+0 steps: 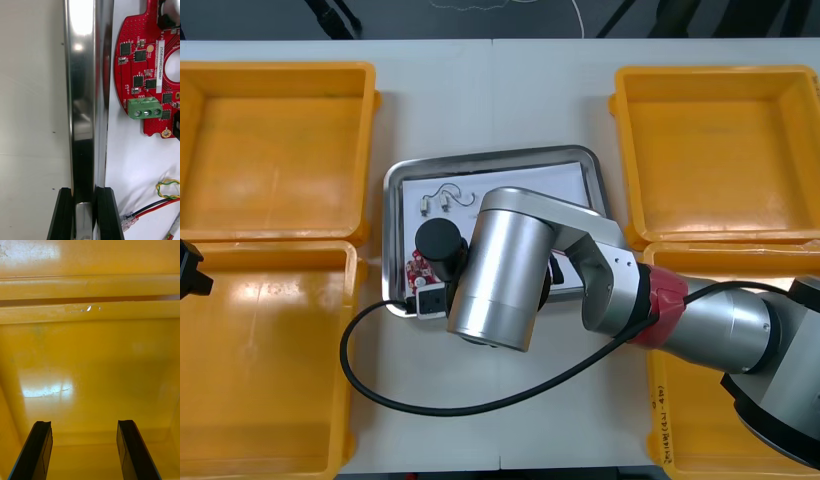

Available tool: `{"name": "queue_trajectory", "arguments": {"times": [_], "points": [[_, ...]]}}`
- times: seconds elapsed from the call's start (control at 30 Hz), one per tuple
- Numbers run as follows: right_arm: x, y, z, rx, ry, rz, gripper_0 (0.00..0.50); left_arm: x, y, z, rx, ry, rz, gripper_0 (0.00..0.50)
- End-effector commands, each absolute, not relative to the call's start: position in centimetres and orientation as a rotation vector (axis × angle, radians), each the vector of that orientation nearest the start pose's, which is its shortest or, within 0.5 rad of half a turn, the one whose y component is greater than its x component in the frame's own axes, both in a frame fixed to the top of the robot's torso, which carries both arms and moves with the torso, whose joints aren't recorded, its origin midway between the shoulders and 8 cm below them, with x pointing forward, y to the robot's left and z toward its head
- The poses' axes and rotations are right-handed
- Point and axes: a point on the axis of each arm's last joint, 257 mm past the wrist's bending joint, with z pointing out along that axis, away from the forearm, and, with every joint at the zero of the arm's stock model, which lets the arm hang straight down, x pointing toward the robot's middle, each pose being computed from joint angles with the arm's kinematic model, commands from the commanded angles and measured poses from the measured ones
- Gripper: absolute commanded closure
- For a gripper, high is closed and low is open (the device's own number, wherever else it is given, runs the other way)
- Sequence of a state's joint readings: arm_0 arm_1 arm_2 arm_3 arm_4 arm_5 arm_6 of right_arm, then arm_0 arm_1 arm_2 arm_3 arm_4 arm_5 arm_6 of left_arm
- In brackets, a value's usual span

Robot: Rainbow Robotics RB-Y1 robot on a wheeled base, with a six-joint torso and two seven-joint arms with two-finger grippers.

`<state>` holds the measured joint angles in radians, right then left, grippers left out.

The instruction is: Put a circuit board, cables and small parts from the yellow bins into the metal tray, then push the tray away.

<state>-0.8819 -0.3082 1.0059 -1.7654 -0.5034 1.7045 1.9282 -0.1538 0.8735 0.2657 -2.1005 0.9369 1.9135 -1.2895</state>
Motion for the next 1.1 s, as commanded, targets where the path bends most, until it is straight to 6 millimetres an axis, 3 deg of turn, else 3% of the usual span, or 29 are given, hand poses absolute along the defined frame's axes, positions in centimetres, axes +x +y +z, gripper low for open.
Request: {"name": "queue_trajectory", "arguments": {"times": [0.03, 0.57, 1.1], "points": [[41.9, 2.7, -24.3, -2.043, 1.845, -0.468, 0.500, 35.5, 40.6, -16.6, 0.144, 2.776, 0.134, 0.000], [45.9, 2.9, -22.4, -1.991, 1.881, -0.535, 0.500, 35.5, 40.6, -16.6, 0.144, 2.776, 0.134, 0.000], [49.5, 4.0, -20.1, -1.962, 1.805, -0.583, 0.500, 35.5, 40.6, -16.6, 0.144, 2.776, 0.134, 0.000]]}}
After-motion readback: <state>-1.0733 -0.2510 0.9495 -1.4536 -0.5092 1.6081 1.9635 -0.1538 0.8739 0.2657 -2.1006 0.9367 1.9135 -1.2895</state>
